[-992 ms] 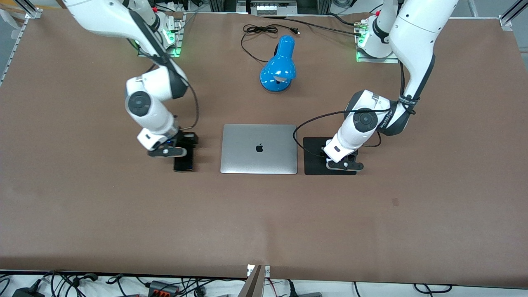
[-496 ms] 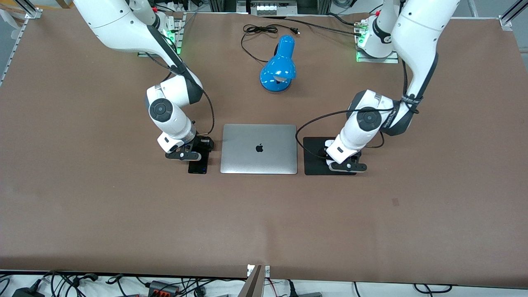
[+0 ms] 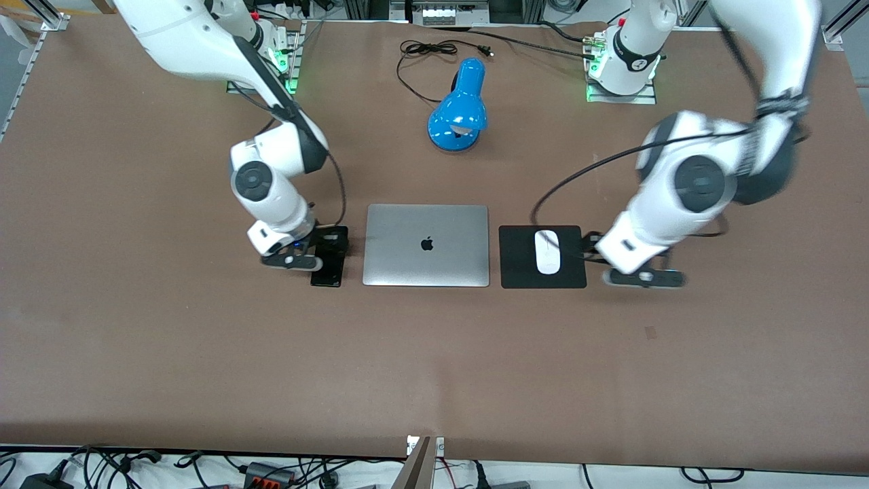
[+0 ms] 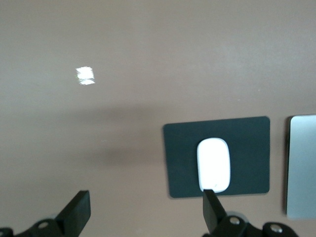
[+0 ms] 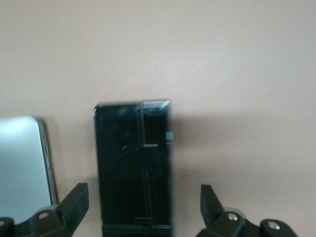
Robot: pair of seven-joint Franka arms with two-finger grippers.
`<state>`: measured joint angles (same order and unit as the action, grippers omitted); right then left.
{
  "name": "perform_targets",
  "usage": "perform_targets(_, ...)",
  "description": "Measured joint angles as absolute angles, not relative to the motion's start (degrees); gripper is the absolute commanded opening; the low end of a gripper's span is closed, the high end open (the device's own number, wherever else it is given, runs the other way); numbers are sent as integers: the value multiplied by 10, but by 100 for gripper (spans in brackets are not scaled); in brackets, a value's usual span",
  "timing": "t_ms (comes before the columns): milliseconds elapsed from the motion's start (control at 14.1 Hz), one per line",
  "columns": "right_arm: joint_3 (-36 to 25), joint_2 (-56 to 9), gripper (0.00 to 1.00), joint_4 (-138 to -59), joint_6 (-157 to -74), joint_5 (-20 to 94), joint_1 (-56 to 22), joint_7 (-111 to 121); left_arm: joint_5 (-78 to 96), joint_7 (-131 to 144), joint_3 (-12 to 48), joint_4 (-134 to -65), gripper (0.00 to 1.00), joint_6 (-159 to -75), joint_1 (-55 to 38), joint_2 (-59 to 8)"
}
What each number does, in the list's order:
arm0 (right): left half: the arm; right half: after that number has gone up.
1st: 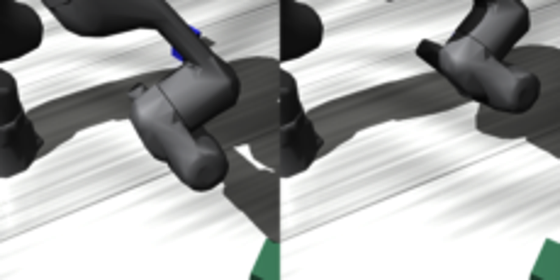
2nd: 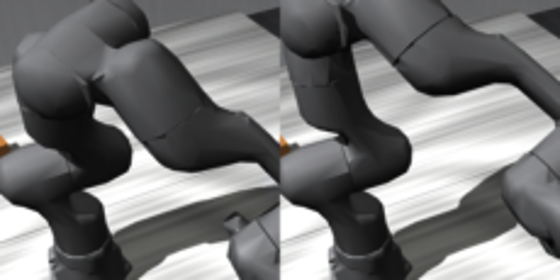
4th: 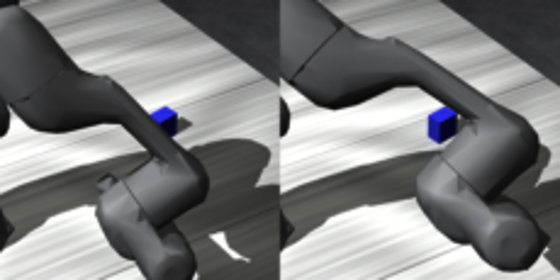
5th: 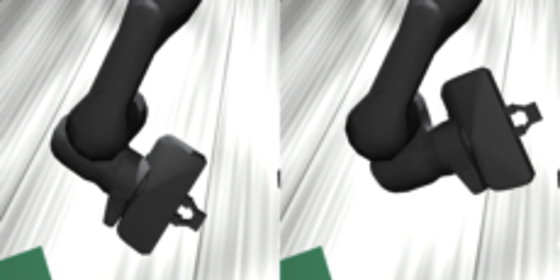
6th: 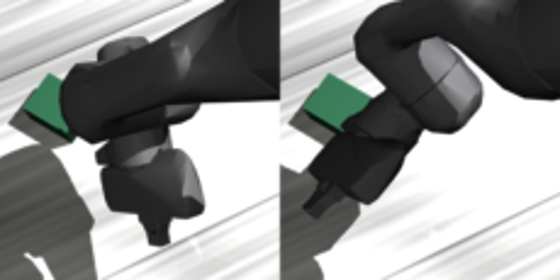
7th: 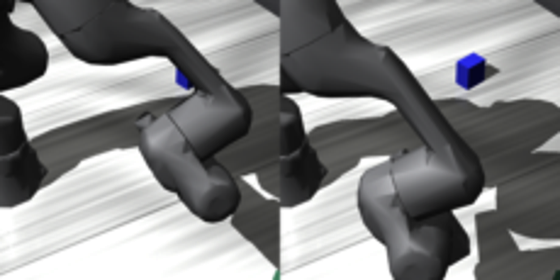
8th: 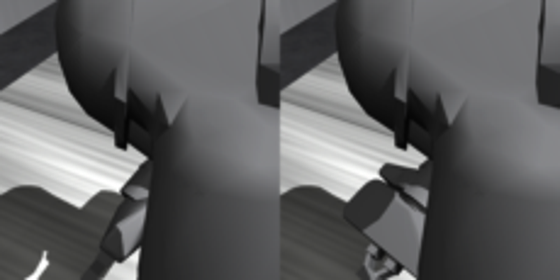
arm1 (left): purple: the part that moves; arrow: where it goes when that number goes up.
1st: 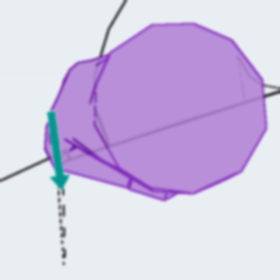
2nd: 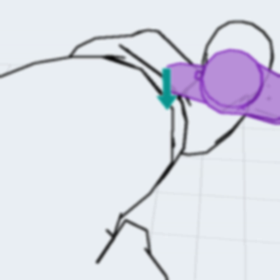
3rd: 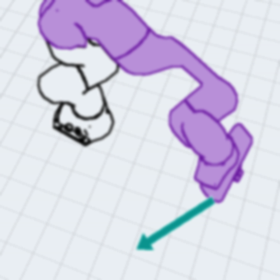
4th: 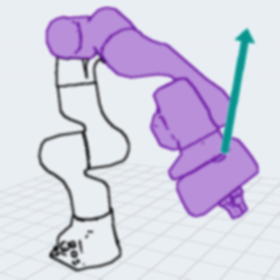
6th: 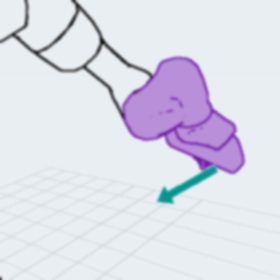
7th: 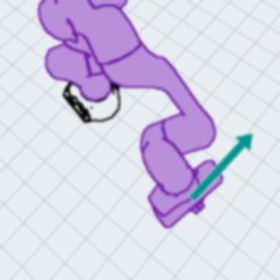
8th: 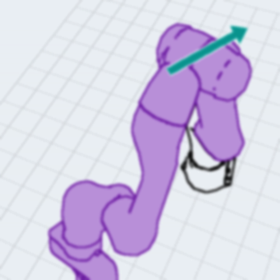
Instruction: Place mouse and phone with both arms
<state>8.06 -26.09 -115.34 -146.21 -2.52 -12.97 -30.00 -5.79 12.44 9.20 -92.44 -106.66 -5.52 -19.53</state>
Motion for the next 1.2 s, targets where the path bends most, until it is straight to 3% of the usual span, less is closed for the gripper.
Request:
perform_targets(283,77,-155,100,-1087,-1301,-26,-40,-263,-58,91,92,-815,100,-901,-31,-174)
perform_targets(496,67,-106,100,-1018,-1145,-26,11,-181,-26,61,92,-789,100,-858,-6,-145)
perform_targets(638,39,-95,100,-961,-1040,-26,21,-132,9,41,84,-791,100,-856,8,-125)
perform_targets(850,9,-86,100,-898,-942,-26,23,-114,13,30,6,-835,100,-865,-39,-72)
perform_targets(1205,7,-60,100,-879,-897,-26,24,-72,13,17,-14,-893,100,-883,-41,-28)
